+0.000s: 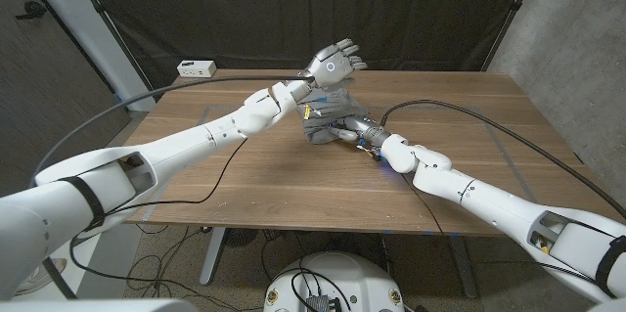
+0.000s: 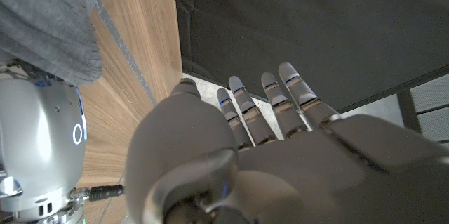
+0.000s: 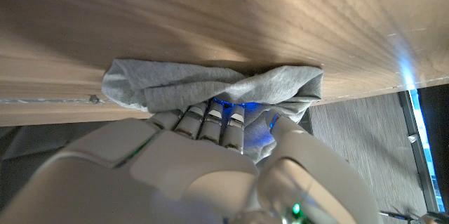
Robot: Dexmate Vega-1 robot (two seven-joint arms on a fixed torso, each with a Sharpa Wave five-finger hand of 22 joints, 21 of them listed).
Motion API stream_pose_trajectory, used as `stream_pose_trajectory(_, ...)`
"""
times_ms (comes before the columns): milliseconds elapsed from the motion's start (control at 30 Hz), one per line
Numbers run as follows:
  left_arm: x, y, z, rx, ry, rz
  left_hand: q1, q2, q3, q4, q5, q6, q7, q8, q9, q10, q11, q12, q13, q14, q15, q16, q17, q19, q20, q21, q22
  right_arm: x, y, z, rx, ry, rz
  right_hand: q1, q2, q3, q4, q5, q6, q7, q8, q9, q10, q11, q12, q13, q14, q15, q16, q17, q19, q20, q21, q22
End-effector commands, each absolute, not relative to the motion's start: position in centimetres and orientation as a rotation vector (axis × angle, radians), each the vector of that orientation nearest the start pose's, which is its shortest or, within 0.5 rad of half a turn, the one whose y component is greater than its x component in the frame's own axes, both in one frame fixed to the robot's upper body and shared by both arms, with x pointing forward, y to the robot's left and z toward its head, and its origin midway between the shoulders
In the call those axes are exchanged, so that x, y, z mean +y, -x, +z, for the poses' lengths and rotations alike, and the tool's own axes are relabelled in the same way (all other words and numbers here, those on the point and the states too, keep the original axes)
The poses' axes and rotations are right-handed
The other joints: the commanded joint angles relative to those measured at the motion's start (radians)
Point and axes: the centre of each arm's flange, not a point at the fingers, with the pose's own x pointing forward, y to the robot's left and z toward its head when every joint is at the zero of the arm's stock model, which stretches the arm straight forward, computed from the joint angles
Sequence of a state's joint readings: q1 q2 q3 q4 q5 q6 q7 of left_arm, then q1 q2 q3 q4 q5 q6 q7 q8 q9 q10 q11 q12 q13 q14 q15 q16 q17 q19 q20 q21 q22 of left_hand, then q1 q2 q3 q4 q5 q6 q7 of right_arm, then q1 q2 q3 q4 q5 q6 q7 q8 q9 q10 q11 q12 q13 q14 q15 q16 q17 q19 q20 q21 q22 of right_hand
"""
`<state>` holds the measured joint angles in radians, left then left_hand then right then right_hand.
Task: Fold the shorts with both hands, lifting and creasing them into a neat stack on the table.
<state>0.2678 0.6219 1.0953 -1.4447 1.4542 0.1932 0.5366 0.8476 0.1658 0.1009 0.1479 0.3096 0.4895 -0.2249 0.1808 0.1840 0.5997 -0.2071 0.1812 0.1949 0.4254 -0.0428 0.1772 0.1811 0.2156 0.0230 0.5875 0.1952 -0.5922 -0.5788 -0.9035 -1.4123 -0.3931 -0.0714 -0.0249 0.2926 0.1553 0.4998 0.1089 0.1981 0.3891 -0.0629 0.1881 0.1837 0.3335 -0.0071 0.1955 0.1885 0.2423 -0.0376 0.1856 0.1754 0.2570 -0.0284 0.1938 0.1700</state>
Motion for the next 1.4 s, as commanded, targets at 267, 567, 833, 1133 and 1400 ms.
stream_pose_trajectory(267,10.1,-58.0,10.2,2.034,2.879,-0.988,-0.015,-0.007,0.0,0.007,-0.005,-0.001,0.003,0.005,0.001,-0.001,0.001,0.005,-0.001,-0.006,-0.173,0.001,0.002,-0.009,-0.001,-0.004,0.002,-14.8,-62.3,-3.4,-0.591,1.325,0.168,0.017,-0.006,-0.003,-0.018,-0.001,0.005,-0.009,0.001,0.002,-0.004,0.0,-0.006,0.003,-0.003,-0.035,0.002,0.004,0.029,0.036,0.008,0.004)
stream_pose_trajectory(567,10.6,-57.5,10.0,2.032,2.883,-1.004,-0.021,-0.01,-0.002,0.007,-0.005,0.003,0.003,0.008,0.002,0.0,0.001,0.008,-0.001,-0.009,-0.172,0.002,0.002,-0.013,0.002,-0.006,0.002,-15.0,-60.5,-2.9,-0.598,1.335,0.167,0.017,-0.013,-0.011,-0.024,-0.003,0.009,-0.006,0.003,0.003,-0.002,0.0,-0.004,0.003,-0.001,-0.031,0.005,0.005,0.033,0.041,0.008,0.004)
stream_pose_trajectory(833,11.4,-57.0,10.0,2.03,2.884,-1.039,-0.026,-0.013,-0.004,0.006,-0.006,0.006,0.003,0.009,0.002,0.002,0.002,0.009,0.0,-0.011,-0.173,0.002,0.001,-0.013,0.002,-0.006,0.002,-16.2,-59.5,-3.2,-0.567,1.325,0.112,0.015,-0.026,-0.02,-0.031,-0.004,0.01,-0.004,0.003,0.003,-0.002,0.004,-0.003,0.003,0.0,-0.03,0.006,0.005,0.036,0.044,0.009,0.004)
stream_pose_trajectory(1133,13.0,-56.2,10.3,2.018,2.919,-1.11,-0.029,-0.016,-0.005,0.006,-0.006,0.008,0.003,0.01,0.002,0.003,0.002,0.01,0.0,-0.012,-0.173,0.003,0.001,-0.016,0.004,-0.007,0.001,-18.1,-58.4,-2.7,-0.534,1.281,0.011,0.012,-0.028,-0.022,-0.032,-0.003,0.013,-0.003,0.004,0.003,0.002,0.004,-0.002,0.003,0.001,-0.029,0.006,0.005,0.037,0.044,0.009,0.004)
stream_pose_trajectory(1400,14.9,-55.5,10.1,2.004,2.994,-1.229,-0.038,-0.023,-0.01,0.005,-0.007,0.008,0.003,0.01,0.001,-0.004,0.002,0.01,-0.001,-0.018,-0.171,0.002,0.001,-0.018,0.01,-0.009,0.001,-19.6,-57.9,-2.0,-0.531,1.224,-0.093,0.009,-0.028,-0.024,-0.031,-0.003,0.015,-0.004,0.004,0.003,0.003,0.004,-0.001,0.003,0.001,-0.029,0.006,0.005,0.039,0.042,0.009,0.004)
